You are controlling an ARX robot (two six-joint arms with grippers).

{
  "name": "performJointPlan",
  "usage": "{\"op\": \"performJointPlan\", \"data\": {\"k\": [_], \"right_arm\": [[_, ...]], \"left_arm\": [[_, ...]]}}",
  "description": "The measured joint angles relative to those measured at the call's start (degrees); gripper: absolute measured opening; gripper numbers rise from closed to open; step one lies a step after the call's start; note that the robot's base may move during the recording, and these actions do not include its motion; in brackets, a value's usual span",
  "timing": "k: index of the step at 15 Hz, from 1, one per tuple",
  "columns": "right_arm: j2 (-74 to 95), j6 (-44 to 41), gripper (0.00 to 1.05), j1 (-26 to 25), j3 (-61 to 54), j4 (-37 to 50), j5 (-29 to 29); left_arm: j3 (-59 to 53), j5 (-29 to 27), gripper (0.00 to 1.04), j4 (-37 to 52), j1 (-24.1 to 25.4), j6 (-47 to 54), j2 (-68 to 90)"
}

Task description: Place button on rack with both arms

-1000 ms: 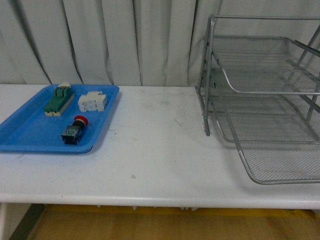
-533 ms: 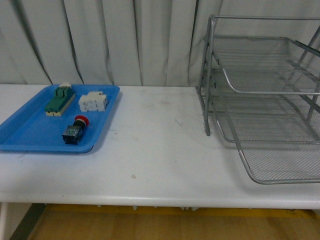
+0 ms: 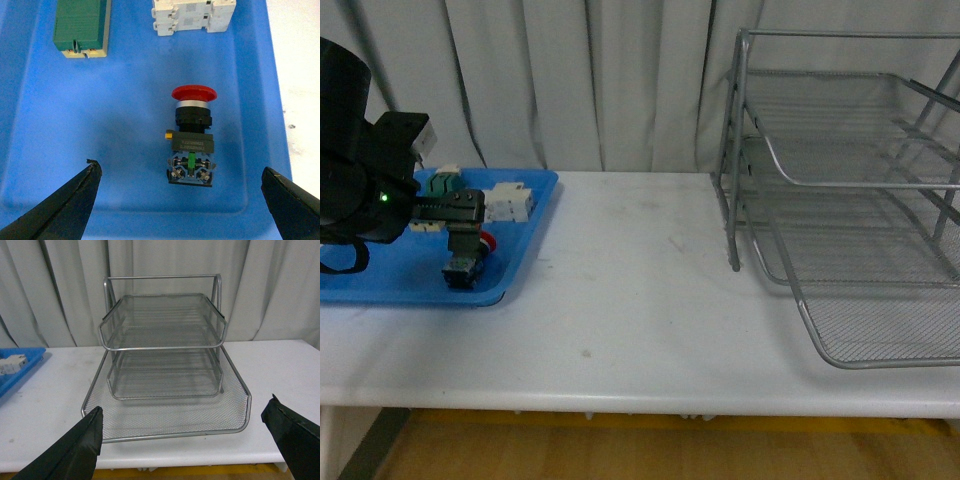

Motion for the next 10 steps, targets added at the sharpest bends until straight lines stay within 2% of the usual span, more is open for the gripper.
{"op": "performJointPlan", "data": {"k": [10], "right_arm": [[0.0, 0.0, 0.98, 0.0, 0.0, 0.0, 0.0]], "left_arm": [[7.3, -0.2, 0.98, -1.6, -0.2, 0.6, 9.4]]}}
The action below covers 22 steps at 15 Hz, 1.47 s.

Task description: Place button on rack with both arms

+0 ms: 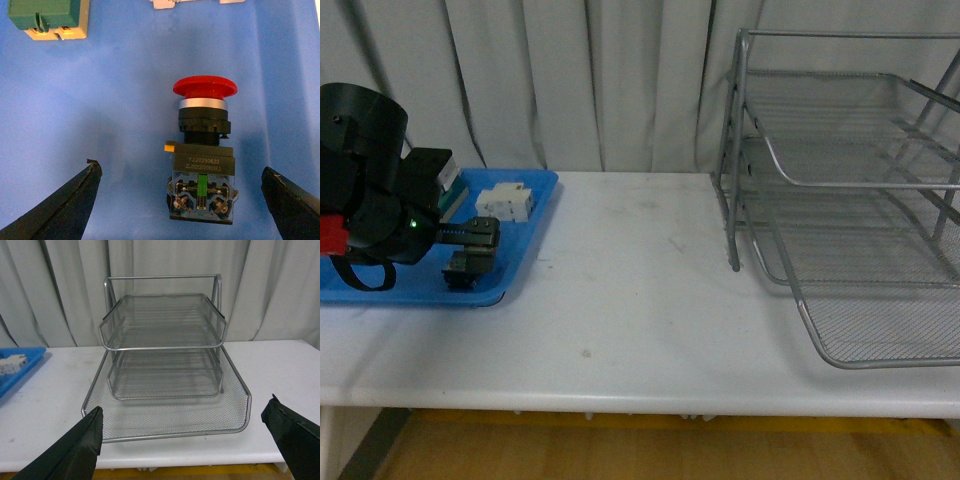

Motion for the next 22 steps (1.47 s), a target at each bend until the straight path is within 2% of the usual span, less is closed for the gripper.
{"op": "performJointPlan", "data": {"k": [6, 8, 10, 11, 17, 22], "right_arm": [[0.0, 0.0, 0.98, 0.0, 0.0, 0.0, 0.0], [0.0, 0.0, 0.98, 0.0, 0.0, 0.0, 0.0], [0.0, 0.0, 0.98, 0.0, 0.0, 0.0, 0.0], [0.0, 0.0, 0.98, 0.0, 0.0, 0.0, 0.0], [0.0, 0.0, 0.98, 0.0, 0.0, 0.0, 0.0], [0.0, 0.0, 0.98, 0.0, 0.0, 0.0, 0.0]], "left_arm": [[1.8, -0.9, 0.97, -0.6, -1.0, 0.9, 2.3], [1.9, -1.1, 0.76, -0.3, -1.5, 1.0, 2.4], [1.9, -1.6, 0.47, -0.3, -1.9, 1.1, 3.4], [2.0, -1.6, 0.39, 0.0, -1.9, 1.0, 3.6], [-1.3, -0.9, 0.37, 1.4, -2.0, 0.0, 0.2], [-19.5, 4.7, 0.36, 4.2, -2.1, -3.4, -29.0]]}}
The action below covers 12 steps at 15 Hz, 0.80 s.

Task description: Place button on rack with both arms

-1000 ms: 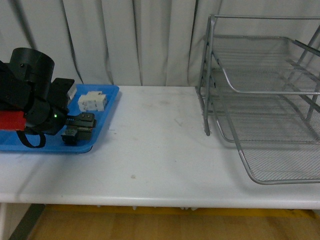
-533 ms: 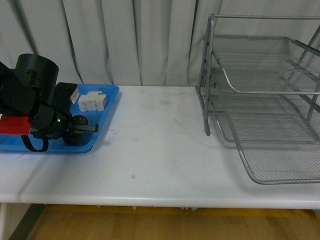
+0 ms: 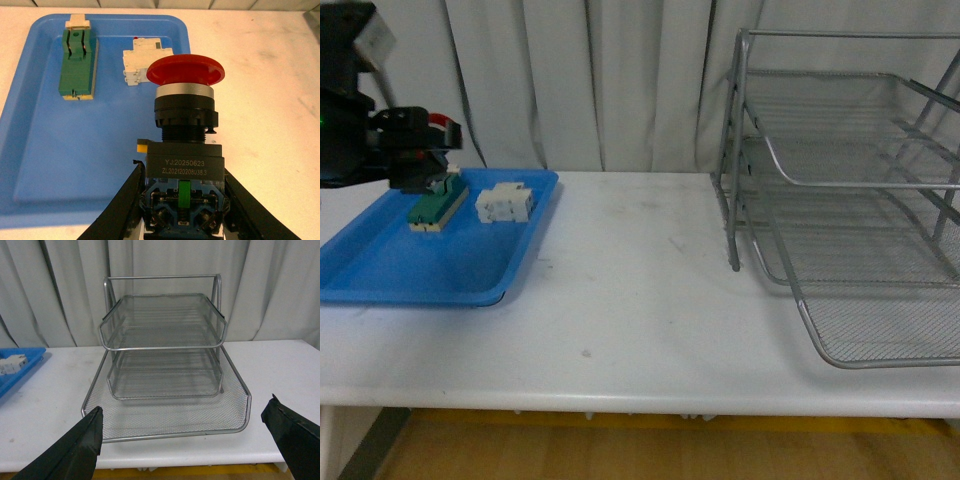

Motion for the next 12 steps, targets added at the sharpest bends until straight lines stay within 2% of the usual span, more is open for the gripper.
{"op": "performJointPlan", "data": {"k": [4, 6, 12], "right_arm": [[0.0, 0.0, 0.98, 0.0, 0.0, 0.0, 0.0], [0.0, 0.0, 0.98, 0.0, 0.0, 0.0, 0.0], [0.0, 0.0, 0.98, 0.0, 0.0, 0.0, 0.0]], "left_arm": [[-16.0, 0.3, 0.36, -1.0, -1.9, -3.5, -22.0], [-23.3, -2.3, 0.36, -2.7, -3.7, -5.0, -32.3], [-26.6, -2.2, 0.36, -1.4, -2.9, -7.1, -35.1]]}}
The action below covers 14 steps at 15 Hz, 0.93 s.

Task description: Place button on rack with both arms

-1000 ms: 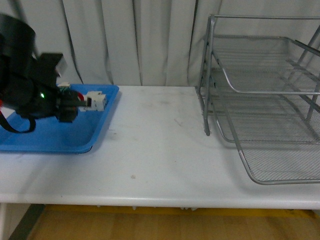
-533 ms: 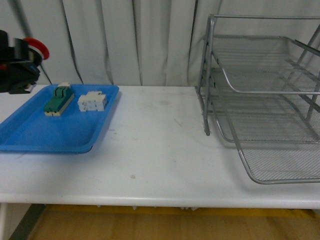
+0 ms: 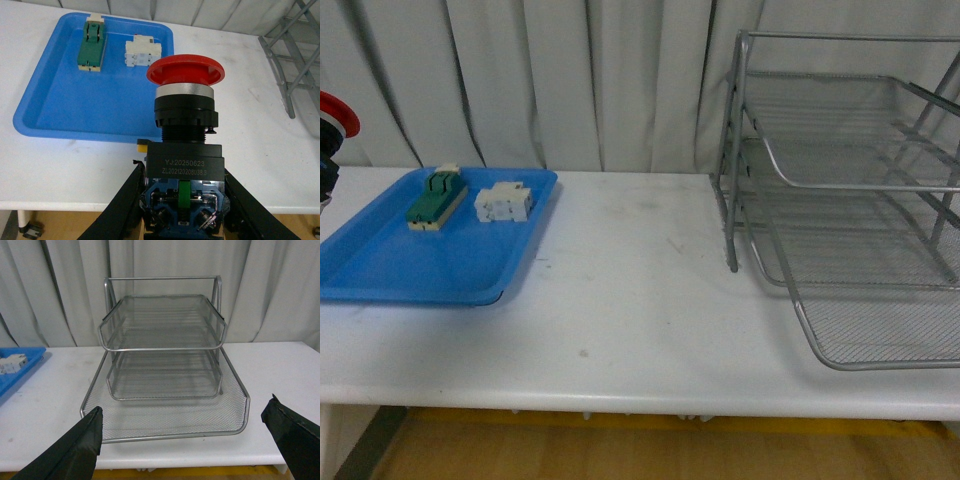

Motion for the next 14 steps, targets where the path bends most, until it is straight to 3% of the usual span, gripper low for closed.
{"op": "performJointPlan", "data": {"k": [12, 14], "right_arm": [[0.0, 0.0, 0.98, 0.0, 0.0, 0.0, 0.0], [0.0, 0.0, 0.98, 0.0, 0.0, 0.0, 0.1]], "left_arm": [[-0.7, 1.4, 0.36, 1.9, -2.5, -2.3, 1.9], [0.8, 2.0, 0.36, 1.6, -5.1, -3.6, 3.2]]}}
